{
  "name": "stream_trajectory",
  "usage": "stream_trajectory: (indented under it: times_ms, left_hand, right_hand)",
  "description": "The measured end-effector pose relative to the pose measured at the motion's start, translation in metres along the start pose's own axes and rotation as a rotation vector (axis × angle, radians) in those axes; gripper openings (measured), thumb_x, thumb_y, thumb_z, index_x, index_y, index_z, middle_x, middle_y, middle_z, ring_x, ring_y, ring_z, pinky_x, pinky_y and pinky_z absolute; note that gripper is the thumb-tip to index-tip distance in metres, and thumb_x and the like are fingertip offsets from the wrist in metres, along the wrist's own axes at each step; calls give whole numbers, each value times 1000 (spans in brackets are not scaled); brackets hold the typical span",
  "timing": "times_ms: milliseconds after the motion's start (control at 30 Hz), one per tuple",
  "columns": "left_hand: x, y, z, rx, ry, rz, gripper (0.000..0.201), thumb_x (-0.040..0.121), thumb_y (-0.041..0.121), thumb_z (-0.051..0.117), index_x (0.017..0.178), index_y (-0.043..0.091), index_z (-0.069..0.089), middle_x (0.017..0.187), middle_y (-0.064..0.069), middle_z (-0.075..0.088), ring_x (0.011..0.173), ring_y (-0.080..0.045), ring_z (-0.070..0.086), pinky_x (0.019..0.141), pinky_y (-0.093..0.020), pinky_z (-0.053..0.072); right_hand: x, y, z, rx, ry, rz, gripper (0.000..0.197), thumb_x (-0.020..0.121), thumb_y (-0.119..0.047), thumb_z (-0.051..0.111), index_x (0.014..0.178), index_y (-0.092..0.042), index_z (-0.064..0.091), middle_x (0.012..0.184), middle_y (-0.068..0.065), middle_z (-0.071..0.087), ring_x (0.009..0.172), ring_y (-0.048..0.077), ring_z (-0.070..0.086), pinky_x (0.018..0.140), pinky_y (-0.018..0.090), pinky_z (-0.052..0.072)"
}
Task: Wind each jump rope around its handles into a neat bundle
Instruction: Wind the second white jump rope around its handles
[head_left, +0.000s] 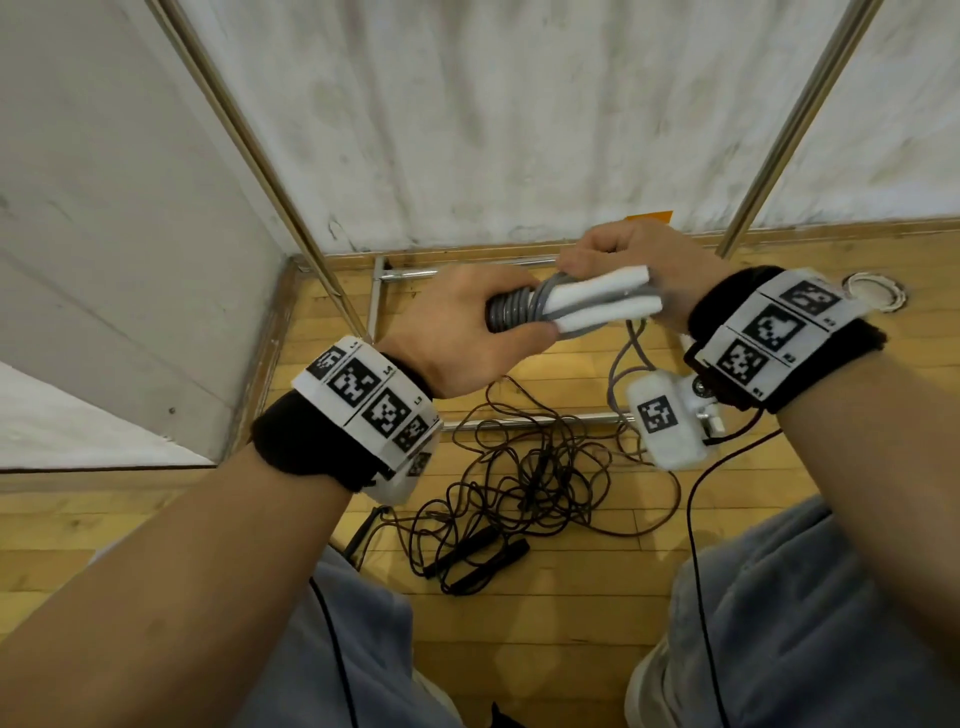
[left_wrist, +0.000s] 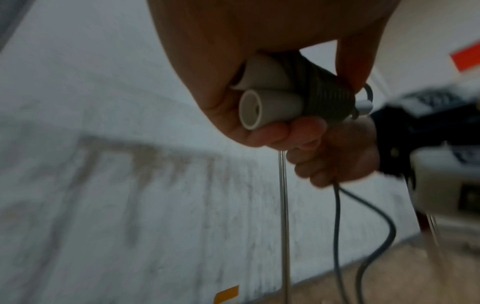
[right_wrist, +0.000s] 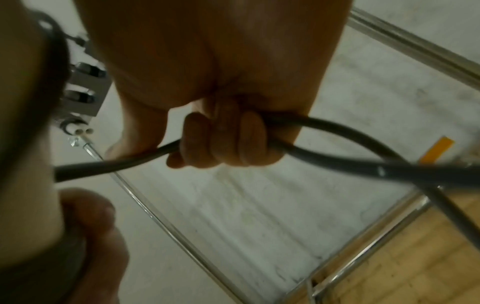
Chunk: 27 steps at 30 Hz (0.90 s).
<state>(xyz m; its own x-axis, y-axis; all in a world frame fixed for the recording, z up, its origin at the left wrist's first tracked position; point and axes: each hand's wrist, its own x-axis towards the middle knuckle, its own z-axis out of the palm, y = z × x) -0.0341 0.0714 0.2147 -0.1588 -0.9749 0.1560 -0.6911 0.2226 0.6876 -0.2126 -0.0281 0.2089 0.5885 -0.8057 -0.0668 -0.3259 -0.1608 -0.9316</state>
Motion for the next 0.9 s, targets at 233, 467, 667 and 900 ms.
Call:
stream_trajectory:
  times_ms: [233,467,667,900]
  left_hand:
    - [10,7,-4,-445,224,-132,24,88,19,62,92,-4,55,72,-21,62,48,-23,53,42,-27,42]
    - [21,11,-4,-540,317,-177,18,94,17,57,108,8,51,70,-20,62,41,-27,49,40,-28,40]
    - [25,13,-5,-554,338,-212,17,93,19,57,105,7,54,69,-17,61,42,-28,49,42,-30,40]
    - [24,14,-9,-532,389,-216,10,90,25,61,90,16,55,68,-4,63,43,-28,53,38,-28,39]
  right_hand:
    - [0,9,34,314,14,-16,36,98,-25,46,64,-20,56,52,-3,47,40,9,30,38,19,25]
    - [8,-6,51,97,242,-70,45,98,-29,40,56,-16,51,45,-6,43,37,6,33,41,21,27]
    - [11,-13,51,73,179,-3,46,99,-30,38,58,-14,50,46,-4,42,40,10,33,41,21,27]
    - [-7,-13,59,-189,231,-175,23,100,-25,37,85,-14,49,66,-9,45,58,5,40,54,18,31]
